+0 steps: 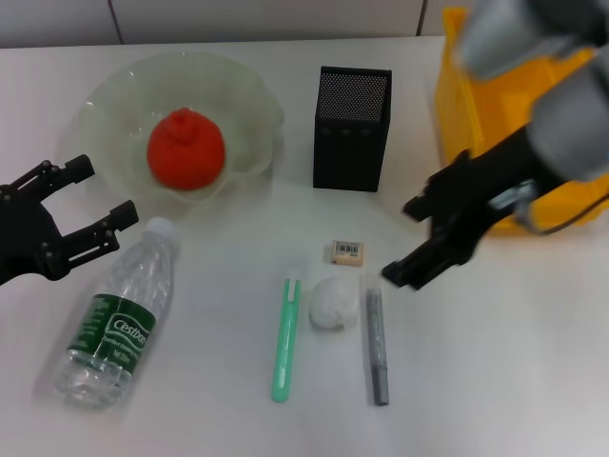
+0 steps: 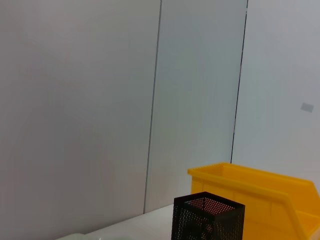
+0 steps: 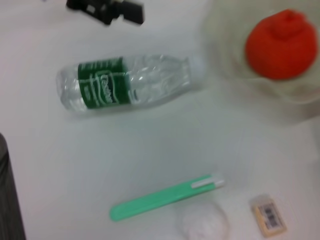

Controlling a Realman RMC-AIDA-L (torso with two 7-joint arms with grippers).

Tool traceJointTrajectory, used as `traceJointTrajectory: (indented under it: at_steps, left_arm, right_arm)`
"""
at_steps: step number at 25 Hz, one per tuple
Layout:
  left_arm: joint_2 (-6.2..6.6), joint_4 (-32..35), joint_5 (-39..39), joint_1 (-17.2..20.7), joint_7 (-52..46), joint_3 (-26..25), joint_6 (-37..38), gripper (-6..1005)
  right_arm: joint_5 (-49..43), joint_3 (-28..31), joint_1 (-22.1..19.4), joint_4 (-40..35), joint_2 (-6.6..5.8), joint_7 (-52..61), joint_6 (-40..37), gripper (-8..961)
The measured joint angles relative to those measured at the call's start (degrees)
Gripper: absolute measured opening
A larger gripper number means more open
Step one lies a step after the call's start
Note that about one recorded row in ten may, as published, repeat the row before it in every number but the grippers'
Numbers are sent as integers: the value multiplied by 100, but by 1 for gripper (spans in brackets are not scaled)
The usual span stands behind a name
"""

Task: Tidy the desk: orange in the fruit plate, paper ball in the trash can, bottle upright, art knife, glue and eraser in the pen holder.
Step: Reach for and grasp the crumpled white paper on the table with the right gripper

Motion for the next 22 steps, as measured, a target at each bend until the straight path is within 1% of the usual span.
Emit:
traceJointTrajectory:
  at_steps: [1,3,4,5,9,10,14,16,18,19,20,22]
  left_arm:
    - [0,0,0,0,0,0,0,847]
    - [11,-2,3,29,-13,0,0,847]
    - [15,-1,4,39,-19,-1,0,847]
    - [15,-1,4,39,-19,-1,0,847]
    - [18,2,7,52,-31,-2,0,847]
    - [18,2,7,52,-31,-2,0,847]
    - [17,-5,10,37,-49,-2,-12,847]
    - [17,-6,10,37,-52,-2,-23,847]
    - [15,-8,10,37,-59,-2,-54,847]
    - [14,-9,10,38,-61,-2,-67,847]
    - [14,-9,10,39,-63,-2,-80,847]
    - [14,-9,10,41,-65,-2,-96,847]
  right_arm:
    - [0,0,0,0,0,0,0,835]
    - [-94,-340,80,278,1,71,286,835]
    - [-221,-675,173,582,3,134,603,835]
    - [-221,-675,173,582,3,134,603,835]
    - [-243,-1282,404,1257,20,188,1255,835]
    - [-243,-1282,404,1257,20,188,1255,835]
    - [-200,-1721,558,1697,32,257,1726,834]
    - [-154,-1788,588,1789,33,258,1814,832]
    - [-32,-1905,658,1984,33,258,1984,831]
    - [39,-2030,752,2198,34,257,2145,830]
    - [39,-2030,752,2198,34,257,2145,829]
    - [49,-2163,849,2442,35,265,2312,828]
